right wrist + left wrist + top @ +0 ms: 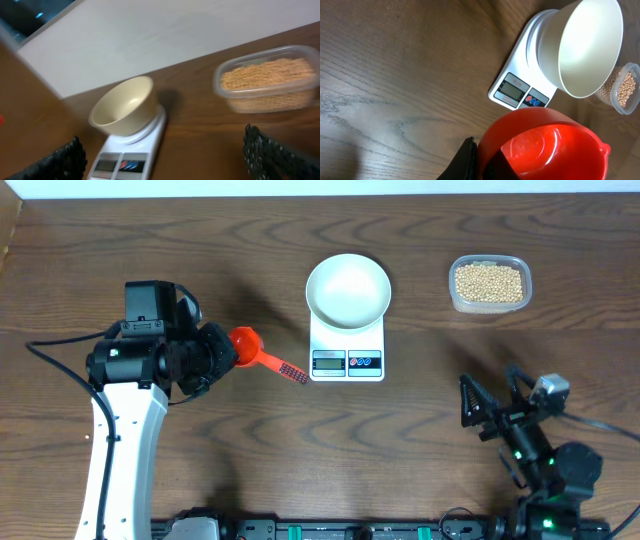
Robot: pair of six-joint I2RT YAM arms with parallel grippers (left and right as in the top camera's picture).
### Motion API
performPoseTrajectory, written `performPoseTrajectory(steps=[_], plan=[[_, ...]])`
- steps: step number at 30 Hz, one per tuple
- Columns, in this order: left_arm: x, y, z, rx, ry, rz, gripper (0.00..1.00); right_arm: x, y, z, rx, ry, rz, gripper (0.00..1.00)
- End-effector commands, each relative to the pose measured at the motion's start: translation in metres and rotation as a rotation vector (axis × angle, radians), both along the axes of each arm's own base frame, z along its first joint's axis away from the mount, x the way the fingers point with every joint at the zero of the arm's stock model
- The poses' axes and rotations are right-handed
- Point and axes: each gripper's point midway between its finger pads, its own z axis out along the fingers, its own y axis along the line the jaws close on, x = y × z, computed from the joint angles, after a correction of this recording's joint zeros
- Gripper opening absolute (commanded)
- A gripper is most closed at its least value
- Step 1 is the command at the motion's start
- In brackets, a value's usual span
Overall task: Scoop item into bowl and weigh 50g on scale
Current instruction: 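Reach the right gripper to the scoop handle beside the left gripper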
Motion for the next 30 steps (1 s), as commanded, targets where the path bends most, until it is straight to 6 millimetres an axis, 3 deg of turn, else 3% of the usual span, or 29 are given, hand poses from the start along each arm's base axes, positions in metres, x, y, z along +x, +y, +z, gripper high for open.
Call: performPoseTrajectory(steps=[1,6,11,15,18,22,30], plan=[[0.000,-0.002,0.003,-0.013,-0.001,0.015,0.07,0.001,0.033,0.044,0.023,-0.002,0.232,0.99],[0.003,-0.002,0.004,-0.048,0.017,0.094,0.07,0.006,0.063,0.089,0.083,0.039,0.512,0.99],[0.008,-0.001,0.006,-0.072,0.017,0.145,0.07,0.020,0.083,0.128,0.139,0.075,0.664,0.99],[0.011,-0.001,0.008,-0.083,0.011,0.168,0.07,0.028,0.117,0.140,0.160,0.116,0.780,0.99],[0.013,0.000,0.008,-0.087,0.013,0.197,0.07,0.030,0.143,0.138,0.187,0.178,0.850,0.99],[0.016,0.004,0.008,-0.080,0.006,0.228,0.07,0.038,0.179,0.116,0.190,0.272,0.876,0.99],[0.018,0.013,-0.002,-0.001,0.029,0.285,0.07,0.047,0.208,0.079,0.173,0.369,0.858,0.99]])
